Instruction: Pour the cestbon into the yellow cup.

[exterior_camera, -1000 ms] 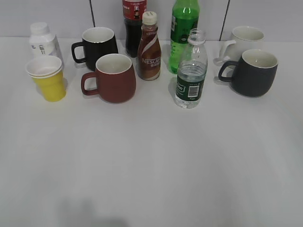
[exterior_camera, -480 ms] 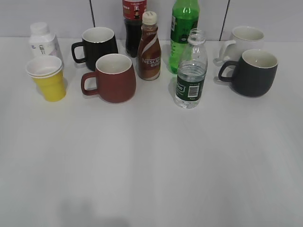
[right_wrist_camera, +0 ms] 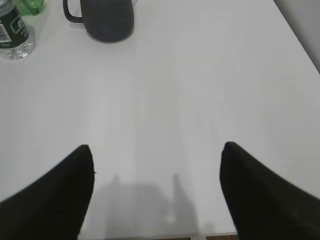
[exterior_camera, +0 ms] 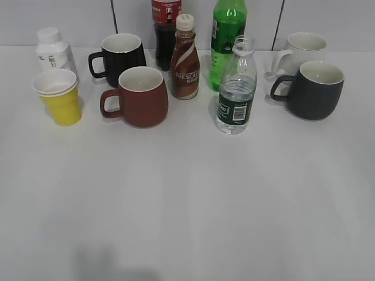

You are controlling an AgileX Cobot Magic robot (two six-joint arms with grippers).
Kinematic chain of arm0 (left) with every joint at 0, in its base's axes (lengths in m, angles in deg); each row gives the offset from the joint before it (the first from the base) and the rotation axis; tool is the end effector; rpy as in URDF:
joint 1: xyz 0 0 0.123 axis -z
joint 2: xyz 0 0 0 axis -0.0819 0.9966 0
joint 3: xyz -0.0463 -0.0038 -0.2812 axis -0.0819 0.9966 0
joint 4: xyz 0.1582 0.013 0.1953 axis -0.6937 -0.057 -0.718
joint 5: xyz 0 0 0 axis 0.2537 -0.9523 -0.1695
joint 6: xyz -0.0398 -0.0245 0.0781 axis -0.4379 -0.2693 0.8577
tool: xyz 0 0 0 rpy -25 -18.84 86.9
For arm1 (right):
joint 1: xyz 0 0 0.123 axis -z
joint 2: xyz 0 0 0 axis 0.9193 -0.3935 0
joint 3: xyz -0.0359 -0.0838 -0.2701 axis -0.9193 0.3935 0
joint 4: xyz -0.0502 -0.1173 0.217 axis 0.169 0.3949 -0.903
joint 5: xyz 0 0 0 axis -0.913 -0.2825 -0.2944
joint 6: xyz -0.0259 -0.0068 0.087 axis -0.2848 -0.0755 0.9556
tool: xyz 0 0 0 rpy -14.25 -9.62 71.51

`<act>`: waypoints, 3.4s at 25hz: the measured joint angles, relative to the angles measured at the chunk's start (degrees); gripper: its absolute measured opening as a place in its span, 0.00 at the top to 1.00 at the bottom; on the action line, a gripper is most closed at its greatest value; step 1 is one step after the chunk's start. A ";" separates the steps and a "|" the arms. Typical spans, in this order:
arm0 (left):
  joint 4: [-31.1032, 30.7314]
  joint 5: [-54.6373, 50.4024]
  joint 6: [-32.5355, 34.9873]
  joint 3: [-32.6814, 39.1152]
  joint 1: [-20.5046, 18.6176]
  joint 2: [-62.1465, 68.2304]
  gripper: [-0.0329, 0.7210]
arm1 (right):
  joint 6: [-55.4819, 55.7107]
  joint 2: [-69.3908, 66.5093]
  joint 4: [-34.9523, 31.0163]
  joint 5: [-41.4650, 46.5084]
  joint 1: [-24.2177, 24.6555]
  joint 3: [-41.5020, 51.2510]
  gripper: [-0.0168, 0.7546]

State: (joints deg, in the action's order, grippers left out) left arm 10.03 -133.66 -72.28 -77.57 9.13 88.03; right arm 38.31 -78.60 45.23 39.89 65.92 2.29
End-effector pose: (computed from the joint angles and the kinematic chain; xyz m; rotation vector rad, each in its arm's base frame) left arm -0.0086 0.0063 0.2839 0.0392 2.0133 0.0136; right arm -0.0063 -0.0028 0.2806 0.0124 2.0090 -0.0136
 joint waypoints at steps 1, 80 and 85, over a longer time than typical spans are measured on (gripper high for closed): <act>0.00 0.00 0.00 0.00 0.00 0.00 0.30 | 0.00 0.00 0.00 0.00 0.00 0.00 0.22; 9.39 130.19 4.19 4.06 11.64 114.50 0.19 | 2.65 -89.78 8.09 -106.33 -14.71 -0.48 0.22; 9.39 130.12 4.27 0.80 11.64 117.17 0.19 | 2.75 -89.84 8.15 -106.35 -14.71 -0.48 0.22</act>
State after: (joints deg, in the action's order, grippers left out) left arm 19.42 -3.54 -68.01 -76.77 20.77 205.20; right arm 41.07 -168.45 53.38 -66.46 51.22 1.81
